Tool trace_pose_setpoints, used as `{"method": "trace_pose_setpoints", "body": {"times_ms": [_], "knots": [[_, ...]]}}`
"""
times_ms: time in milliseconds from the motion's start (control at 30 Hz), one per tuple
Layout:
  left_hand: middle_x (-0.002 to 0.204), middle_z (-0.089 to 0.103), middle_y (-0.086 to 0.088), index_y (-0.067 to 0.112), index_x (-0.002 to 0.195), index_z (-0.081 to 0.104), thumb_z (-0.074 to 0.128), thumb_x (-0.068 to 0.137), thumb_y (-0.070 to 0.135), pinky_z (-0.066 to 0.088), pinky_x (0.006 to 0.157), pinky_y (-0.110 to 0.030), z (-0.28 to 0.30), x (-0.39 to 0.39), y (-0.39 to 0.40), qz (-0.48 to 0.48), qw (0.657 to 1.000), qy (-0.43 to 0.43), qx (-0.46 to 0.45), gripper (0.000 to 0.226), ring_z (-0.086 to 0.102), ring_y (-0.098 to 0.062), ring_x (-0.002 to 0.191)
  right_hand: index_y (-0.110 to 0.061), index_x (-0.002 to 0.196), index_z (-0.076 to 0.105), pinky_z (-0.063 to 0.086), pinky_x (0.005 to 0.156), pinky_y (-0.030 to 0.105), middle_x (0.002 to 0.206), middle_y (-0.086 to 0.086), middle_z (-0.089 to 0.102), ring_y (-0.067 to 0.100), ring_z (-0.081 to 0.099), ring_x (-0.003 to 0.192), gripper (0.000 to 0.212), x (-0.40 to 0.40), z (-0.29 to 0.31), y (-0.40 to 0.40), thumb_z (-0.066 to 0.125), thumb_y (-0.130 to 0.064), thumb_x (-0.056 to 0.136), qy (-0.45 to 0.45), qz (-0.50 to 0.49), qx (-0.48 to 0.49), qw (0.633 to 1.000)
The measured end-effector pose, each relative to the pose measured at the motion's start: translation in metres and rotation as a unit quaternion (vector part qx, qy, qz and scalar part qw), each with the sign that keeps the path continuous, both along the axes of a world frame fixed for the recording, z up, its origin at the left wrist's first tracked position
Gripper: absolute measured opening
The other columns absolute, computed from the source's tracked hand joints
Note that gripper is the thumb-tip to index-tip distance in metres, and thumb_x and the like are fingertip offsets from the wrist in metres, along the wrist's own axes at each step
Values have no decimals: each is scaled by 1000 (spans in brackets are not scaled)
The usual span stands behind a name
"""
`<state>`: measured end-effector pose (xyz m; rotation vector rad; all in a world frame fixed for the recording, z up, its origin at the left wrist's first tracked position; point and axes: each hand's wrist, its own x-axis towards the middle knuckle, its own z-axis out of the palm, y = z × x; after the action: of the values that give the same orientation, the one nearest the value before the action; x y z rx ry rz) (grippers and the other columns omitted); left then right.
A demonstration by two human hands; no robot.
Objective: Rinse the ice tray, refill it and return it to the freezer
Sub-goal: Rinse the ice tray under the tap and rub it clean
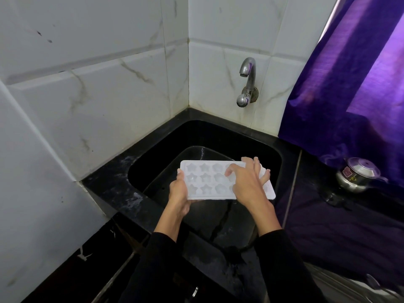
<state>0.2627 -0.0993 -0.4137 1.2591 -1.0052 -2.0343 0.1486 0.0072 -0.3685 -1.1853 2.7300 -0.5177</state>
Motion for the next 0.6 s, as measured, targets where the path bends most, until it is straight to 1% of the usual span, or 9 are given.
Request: {"method": "trace_pose_setpoints", "body": {"times_ms": [67,133,233,300,400,600], "knots": [[97,69,-9,19,95,59,26,100,48,56,67,-43,0,-1,0,1,1000,-1,0,44,67,-27,88,-30,113,63,-12,112,58,156,9,12,31,-13,146,69,5,2,-4,46,22,71,-2,18,5,1000],[96,69,-9,18,96,59,26,100,47,55,66,-43,-1,-1,0,-1,1000,-1,-2,44,67,-27,87,-32,120,62,-14,112,59,159,10,4,32,-17,145,75,10,4,-7,45,22,71,-9,32,33,999],[96,69,-9,18,93,58,26,100,47,56,70,-43,0,-1,0,1,1000,-9,-6,45,67,-27,87,-36,124,59,-15,112,60,160,12,-2,35,-21,144,80,16,2,-10,43,23,71,-12,42,64,997],[97,69,-10,18,94,59,26,100,48,56,74,-45,0,0,0,5,1000,-9,0,45,67,-28,88,-35,125,59,-15,111,59,160,12,1,35,-21,144,80,17,1,-10,43,23,72,-10,43,64,997],[97,69,-9,17,95,59,26,100,47,56,73,-45,-2,1,-1,6,1000,-9,2,45,67,-28,87,-34,124,60,-17,110,59,159,12,5,35,-20,144,75,17,2,-8,43,20,75,-6,45,62,997],[95,69,-10,18,93,58,25,101,47,56,71,-45,0,0,1,0,1000,-6,0,45,67,-28,87,-32,124,59,-14,111,60,159,13,2,36,-19,144,73,21,2,-8,47,20,75,11,48,67,997]]}}
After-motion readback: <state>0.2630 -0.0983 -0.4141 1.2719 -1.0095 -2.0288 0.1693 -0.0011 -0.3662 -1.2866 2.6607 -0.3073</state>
